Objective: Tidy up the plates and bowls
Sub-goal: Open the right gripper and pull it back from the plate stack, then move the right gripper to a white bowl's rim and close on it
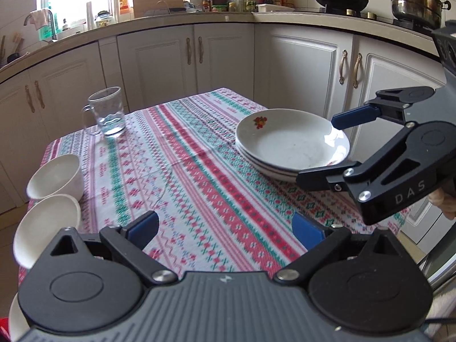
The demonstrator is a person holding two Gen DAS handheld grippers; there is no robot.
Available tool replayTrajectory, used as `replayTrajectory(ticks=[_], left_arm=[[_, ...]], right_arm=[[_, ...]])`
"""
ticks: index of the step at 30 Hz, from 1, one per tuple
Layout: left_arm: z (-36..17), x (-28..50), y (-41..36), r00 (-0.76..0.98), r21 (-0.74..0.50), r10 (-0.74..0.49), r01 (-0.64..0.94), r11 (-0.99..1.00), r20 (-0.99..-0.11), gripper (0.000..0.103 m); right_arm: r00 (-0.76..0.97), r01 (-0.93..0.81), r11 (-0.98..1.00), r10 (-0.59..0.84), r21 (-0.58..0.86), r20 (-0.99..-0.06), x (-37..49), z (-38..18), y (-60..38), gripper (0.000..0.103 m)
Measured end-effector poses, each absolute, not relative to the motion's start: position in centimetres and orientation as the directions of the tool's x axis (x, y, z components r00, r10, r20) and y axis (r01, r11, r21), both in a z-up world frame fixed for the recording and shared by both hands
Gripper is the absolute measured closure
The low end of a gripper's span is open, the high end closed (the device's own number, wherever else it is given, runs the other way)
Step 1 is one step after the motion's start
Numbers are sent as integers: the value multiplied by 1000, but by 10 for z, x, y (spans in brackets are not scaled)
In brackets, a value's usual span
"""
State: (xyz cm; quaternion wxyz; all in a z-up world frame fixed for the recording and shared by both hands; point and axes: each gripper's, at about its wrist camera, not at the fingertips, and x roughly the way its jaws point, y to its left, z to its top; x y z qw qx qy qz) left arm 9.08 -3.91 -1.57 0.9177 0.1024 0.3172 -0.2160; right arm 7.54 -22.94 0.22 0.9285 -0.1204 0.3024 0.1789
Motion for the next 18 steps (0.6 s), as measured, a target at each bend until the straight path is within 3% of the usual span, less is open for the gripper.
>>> replayTrajectory(ticks=[18], left_arm=[[-12, 33, 62, 752, 121, -175, 321, 939, -635, 3]], right_arm=[[654, -637, 764, 467, -101, -595, 53, 1, -139, 0]])
